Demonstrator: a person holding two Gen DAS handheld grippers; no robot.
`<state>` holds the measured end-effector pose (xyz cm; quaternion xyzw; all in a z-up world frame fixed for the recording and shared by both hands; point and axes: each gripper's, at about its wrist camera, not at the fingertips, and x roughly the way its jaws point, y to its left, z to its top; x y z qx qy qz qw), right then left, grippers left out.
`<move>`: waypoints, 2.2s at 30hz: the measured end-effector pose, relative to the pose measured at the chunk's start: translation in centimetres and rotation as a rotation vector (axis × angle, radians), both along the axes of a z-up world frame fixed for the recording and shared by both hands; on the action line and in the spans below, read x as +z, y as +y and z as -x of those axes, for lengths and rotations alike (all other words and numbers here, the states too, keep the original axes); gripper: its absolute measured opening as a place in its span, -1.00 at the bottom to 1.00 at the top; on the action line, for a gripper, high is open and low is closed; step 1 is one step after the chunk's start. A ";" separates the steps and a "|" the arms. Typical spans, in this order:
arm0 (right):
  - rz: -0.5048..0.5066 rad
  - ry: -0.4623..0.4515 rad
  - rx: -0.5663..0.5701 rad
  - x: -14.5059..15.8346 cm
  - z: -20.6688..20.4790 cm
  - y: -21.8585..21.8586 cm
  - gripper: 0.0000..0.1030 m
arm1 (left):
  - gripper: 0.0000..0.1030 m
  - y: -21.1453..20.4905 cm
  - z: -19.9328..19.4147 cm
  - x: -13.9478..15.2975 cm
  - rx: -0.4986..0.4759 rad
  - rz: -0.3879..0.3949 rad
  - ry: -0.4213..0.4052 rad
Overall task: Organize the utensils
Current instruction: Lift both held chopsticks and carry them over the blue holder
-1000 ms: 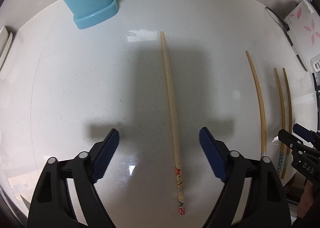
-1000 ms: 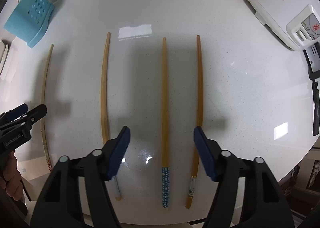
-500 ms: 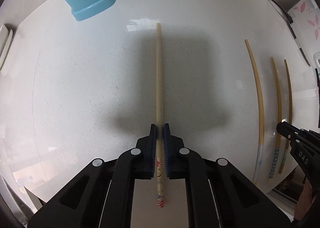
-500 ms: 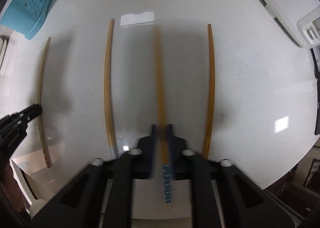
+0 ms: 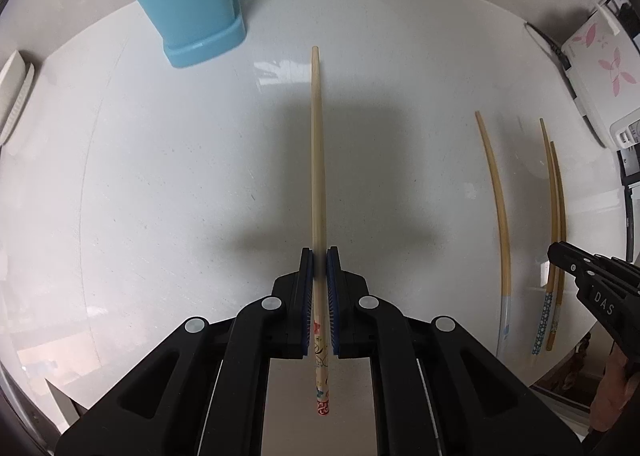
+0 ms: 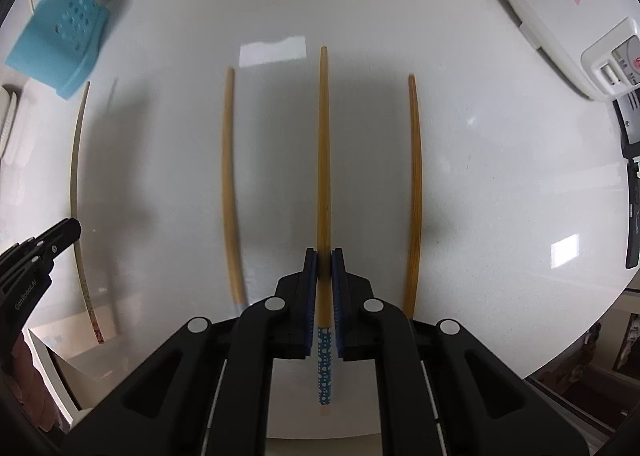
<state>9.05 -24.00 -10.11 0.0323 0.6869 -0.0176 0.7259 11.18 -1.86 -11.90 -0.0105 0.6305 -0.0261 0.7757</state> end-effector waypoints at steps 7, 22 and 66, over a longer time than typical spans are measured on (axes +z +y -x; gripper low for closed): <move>-0.031 -0.066 -0.001 2.4 -0.5 0.8 -0.87 | -0.88 0.2 1.4 3.1 -0.001 0.007 -0.063; -0.069 -0.222 0.055 6.4 -2.4 3.7 -0.87 | -0.88 3.2 0.6 6.7 0.013 0.014 -0.170; -0.153 -0.524 0.148 15.4 -10.4 14.3 -0.87 | -0.88 11.7 -6.1 15.6 0.097 0.096 -0.562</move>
